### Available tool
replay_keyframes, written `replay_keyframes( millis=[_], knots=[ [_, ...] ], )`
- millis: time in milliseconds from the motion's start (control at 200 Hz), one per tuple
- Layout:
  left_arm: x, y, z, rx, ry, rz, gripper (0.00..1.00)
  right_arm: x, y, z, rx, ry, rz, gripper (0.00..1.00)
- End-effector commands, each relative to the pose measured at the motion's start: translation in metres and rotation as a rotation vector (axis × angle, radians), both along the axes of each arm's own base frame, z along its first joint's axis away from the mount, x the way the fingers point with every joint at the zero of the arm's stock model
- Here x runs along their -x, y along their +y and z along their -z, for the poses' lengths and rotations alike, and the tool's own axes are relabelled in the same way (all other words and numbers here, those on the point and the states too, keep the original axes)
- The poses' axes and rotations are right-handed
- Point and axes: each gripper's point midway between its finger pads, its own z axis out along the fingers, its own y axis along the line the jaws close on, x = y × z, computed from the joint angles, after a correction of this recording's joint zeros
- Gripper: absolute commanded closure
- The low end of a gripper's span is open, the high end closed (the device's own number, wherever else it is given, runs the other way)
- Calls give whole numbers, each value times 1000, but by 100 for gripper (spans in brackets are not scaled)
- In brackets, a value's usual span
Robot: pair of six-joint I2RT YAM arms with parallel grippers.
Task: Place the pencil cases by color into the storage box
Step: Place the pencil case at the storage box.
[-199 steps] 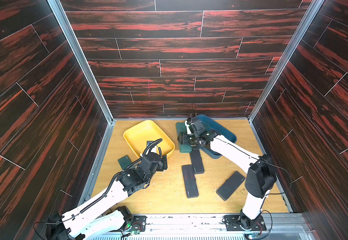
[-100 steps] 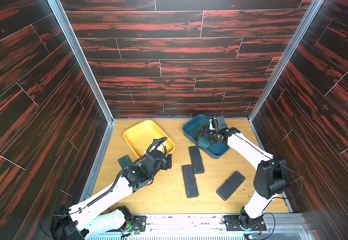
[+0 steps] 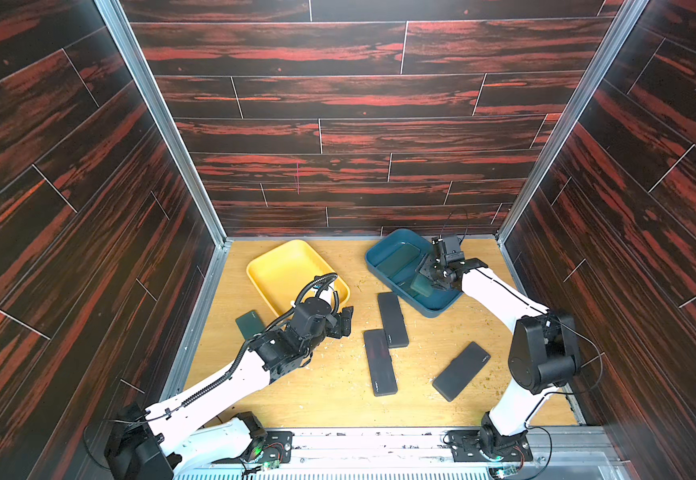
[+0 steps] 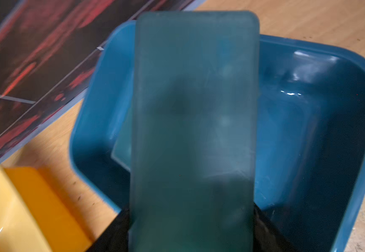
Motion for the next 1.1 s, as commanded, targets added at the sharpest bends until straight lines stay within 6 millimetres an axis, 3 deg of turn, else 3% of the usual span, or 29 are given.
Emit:
replay_keyframes(
  millis=[0,671,1097],
  knots=[
    [0,-3,3,15,5,15,15,-1,-14,23,29,45,96,44],
    [8,5,-2,70,-32,5,15,26,-46,78,155,269,295,42],
    [9,13,-7,60,-33,-22,15,15,-46,107,177,353,295,40]
  ],
)
